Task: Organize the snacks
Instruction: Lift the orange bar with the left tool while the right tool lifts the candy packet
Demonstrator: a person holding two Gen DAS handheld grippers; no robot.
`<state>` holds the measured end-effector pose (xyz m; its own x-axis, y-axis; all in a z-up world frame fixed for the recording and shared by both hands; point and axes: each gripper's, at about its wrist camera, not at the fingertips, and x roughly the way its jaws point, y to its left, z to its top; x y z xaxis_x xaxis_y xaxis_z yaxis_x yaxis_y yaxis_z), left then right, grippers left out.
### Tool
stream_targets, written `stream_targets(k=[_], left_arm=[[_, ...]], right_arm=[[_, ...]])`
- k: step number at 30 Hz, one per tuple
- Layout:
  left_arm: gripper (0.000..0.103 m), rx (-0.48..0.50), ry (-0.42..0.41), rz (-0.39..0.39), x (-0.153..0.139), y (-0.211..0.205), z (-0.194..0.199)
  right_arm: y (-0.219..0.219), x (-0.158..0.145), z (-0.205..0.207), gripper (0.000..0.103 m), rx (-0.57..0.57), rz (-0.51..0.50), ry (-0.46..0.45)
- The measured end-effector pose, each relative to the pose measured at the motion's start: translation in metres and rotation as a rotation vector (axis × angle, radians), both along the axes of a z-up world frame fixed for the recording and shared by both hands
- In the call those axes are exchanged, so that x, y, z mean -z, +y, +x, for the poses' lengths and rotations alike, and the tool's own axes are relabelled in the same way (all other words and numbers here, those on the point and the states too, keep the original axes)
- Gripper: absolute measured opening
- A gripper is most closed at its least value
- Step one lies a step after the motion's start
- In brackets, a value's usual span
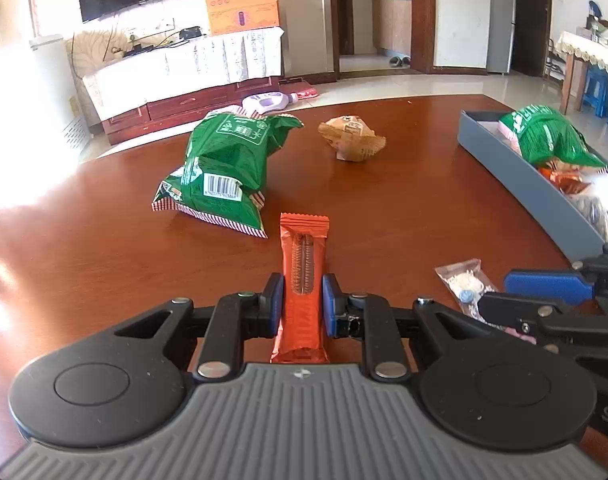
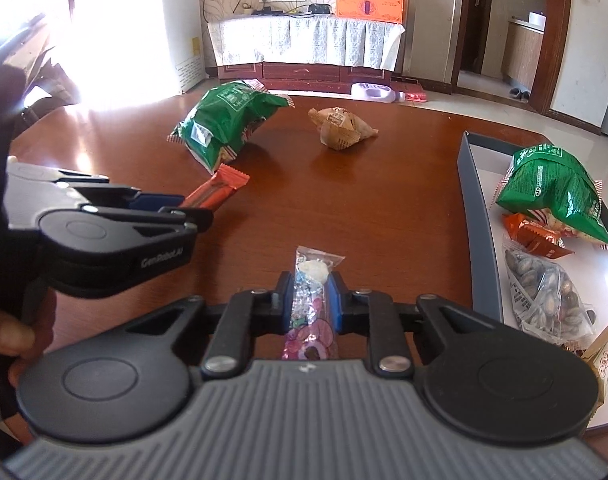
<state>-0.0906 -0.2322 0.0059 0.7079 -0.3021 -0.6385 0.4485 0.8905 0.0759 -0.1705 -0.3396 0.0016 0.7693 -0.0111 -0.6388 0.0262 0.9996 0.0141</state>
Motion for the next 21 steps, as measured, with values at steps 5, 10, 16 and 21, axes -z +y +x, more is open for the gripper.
stream_targets(k=[5,10,16,21], left_arm=[[0.024,-0.011,-0.001,-0.01,-0.004,-0.001,0.002],[0.024,0.0,-0.011,-0.009,-0.007,-0.011,0.001],[0.024,0.018,-0.012,0.002,-0.007,-0.02,0.0],[0.024,0.018,-0.001,0.006,-0.004,-0.02,0.002]], right_arm=[[0.0,-0.004,-0.004,0.021,-0.003,0.006,-0.016],[-0.003,-0.011,-0.01,0.021,0.003,0.008,-0.041],[-0.004,-0.018,-0.016,0.021,-0.004,0.012,-0.064],[-0.005,-0.021,-0.017,0.021,-0.009,0.018,-0.073]])
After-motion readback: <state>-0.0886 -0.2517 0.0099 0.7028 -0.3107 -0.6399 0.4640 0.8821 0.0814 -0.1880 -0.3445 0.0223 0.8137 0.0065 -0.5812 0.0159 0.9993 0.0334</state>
